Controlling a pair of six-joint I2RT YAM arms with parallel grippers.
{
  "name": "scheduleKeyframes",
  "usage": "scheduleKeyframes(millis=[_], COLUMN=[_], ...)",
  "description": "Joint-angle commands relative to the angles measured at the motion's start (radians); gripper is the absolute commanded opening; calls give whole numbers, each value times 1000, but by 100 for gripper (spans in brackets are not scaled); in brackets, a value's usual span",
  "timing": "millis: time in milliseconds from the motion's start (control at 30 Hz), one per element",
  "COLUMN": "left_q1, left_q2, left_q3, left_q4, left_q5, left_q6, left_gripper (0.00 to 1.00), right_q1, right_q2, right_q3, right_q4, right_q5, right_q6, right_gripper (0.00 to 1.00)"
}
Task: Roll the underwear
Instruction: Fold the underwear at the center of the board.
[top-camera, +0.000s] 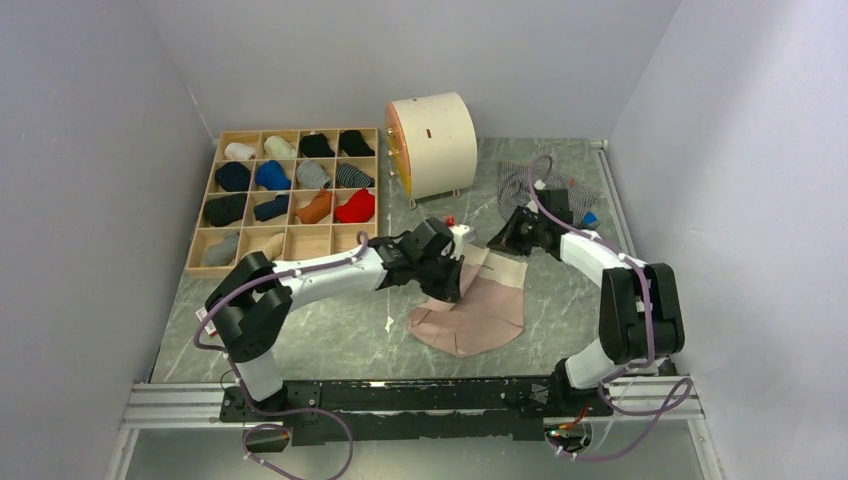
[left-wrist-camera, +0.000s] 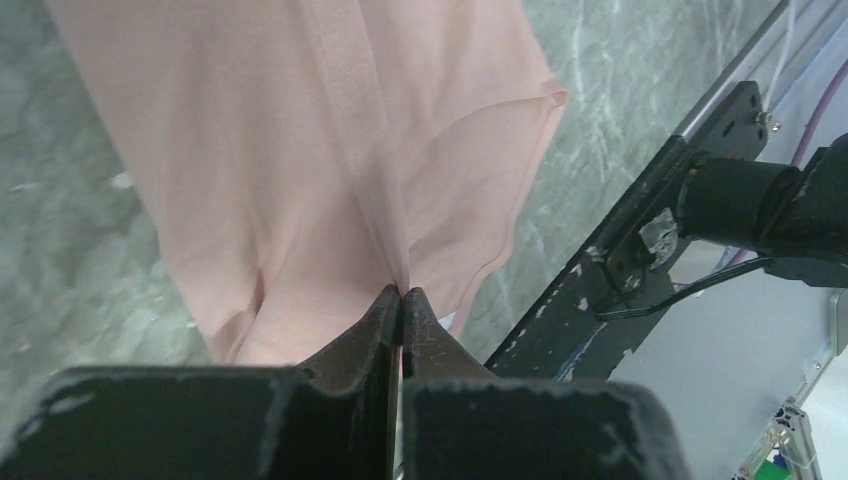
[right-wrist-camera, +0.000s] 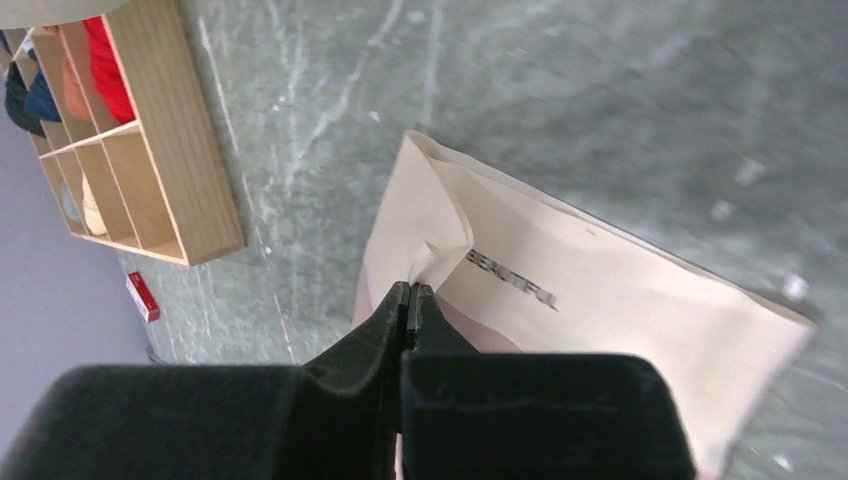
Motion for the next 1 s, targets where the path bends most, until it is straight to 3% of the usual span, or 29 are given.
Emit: scheduleKeyframes(millis=[0, 467, 967], left_q1=[-73, -215, -244], left_q2=[42, 217, 355], left_q3=[90, 230, 308], left_q4=[-40, -1, 95], left_q5=[9, 25, 63], left_q6=[-54, -167, -233], left_gripper=[5, 5, 5], right_q1=[-78, -189, -205], right_q2=[-78, -17, 48], right_q3=[-53, -48, 55], right_q4=[18, -52, -114], right_q5=[-19, 59, 148], right_q6=[-68, -148, -188], right_gripper=[0, 0, 0])
